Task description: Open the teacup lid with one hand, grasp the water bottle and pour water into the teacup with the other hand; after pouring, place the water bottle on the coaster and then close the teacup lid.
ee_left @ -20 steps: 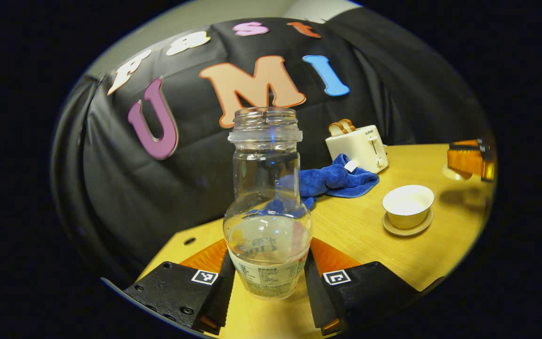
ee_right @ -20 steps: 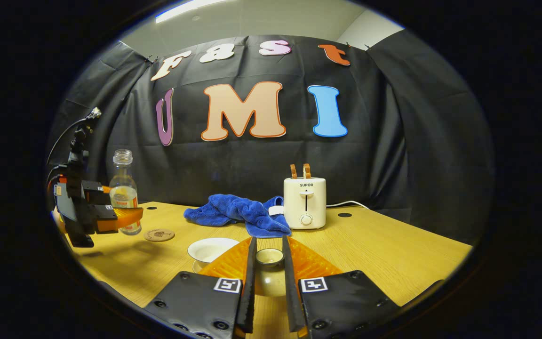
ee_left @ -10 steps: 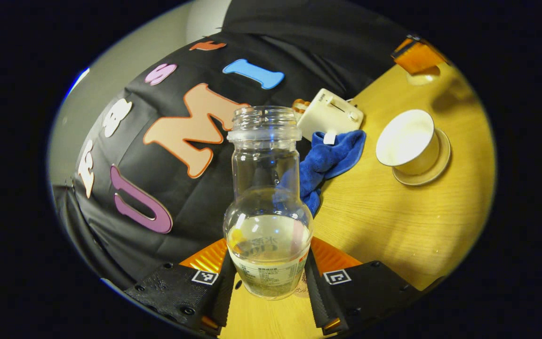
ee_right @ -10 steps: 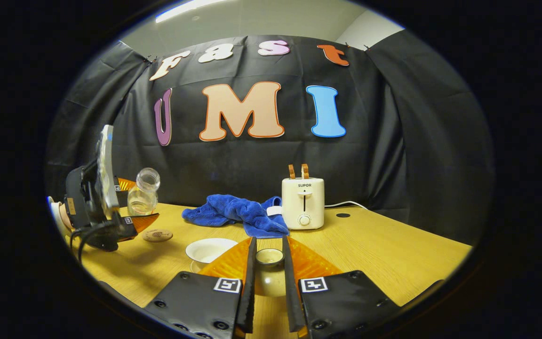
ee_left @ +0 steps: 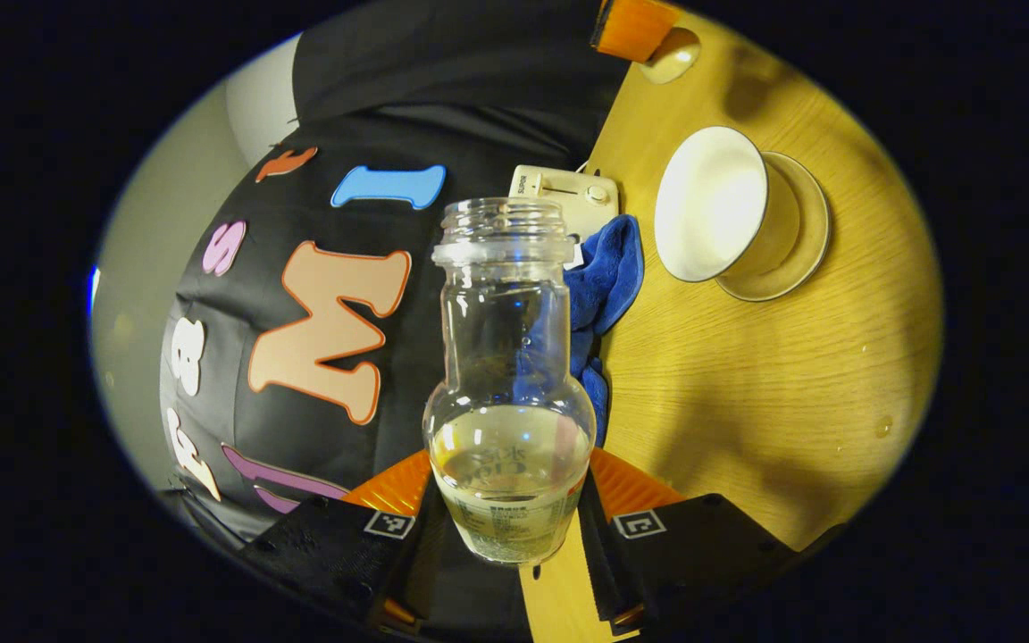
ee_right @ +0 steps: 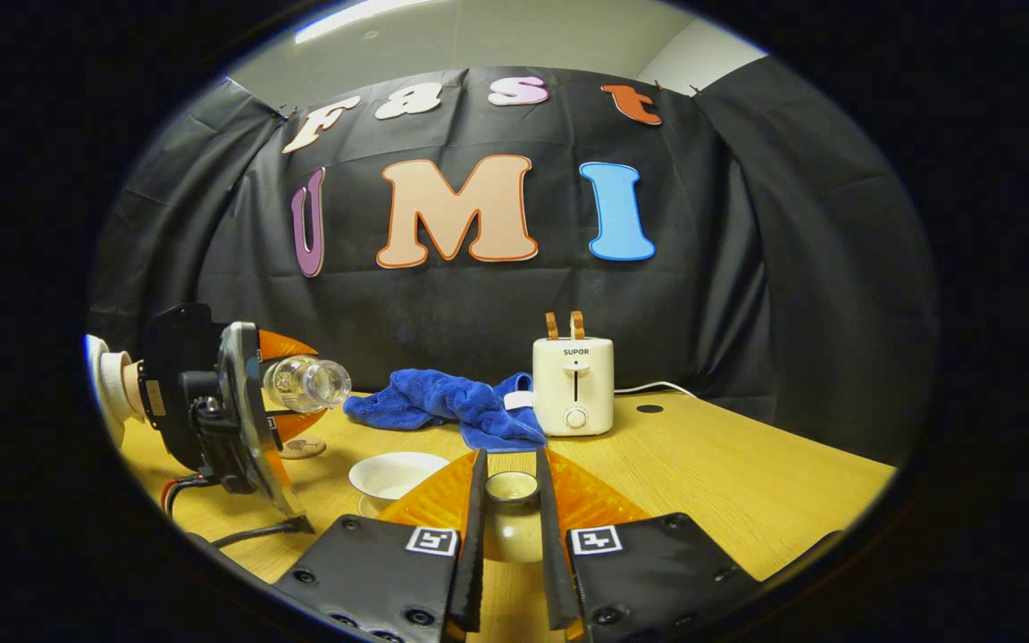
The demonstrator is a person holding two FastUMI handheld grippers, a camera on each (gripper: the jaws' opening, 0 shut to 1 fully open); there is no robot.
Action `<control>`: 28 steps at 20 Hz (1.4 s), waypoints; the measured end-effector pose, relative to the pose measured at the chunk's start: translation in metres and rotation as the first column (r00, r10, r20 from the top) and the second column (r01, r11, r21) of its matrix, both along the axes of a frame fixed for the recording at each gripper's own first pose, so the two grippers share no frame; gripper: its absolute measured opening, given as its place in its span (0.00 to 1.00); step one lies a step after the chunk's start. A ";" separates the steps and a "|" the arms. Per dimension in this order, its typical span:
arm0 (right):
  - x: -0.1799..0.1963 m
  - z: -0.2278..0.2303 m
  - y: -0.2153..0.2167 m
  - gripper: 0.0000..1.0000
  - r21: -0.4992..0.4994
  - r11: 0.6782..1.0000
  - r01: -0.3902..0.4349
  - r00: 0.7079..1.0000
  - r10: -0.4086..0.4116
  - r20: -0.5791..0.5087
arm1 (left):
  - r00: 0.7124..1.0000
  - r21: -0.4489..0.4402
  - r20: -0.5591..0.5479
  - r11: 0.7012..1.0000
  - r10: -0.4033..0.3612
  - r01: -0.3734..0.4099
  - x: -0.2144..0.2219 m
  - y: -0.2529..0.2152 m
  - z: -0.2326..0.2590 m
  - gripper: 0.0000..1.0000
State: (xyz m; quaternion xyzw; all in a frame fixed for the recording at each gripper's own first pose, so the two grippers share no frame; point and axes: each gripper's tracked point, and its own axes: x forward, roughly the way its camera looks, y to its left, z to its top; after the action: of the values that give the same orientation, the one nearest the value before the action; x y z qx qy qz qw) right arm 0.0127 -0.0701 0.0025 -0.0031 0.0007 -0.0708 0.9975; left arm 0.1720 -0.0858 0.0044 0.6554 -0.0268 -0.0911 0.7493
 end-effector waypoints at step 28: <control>-0.001 0.002 -0.001 0.31 0.000 1.000 0.002 1.000 -0.002 -0.002 | 0.996 0.401 0.080 0.916 -0.035 0.000 0.010 -0.008 0.019 0.65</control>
State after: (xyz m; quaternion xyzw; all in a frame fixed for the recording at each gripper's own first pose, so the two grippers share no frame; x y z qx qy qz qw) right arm 0.0117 -0.0712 0.0044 -0.0034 0.0016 -0.0719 0.9974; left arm 0.1819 -0.0941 0.0230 0.7978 -0.0457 -0.0732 0.5967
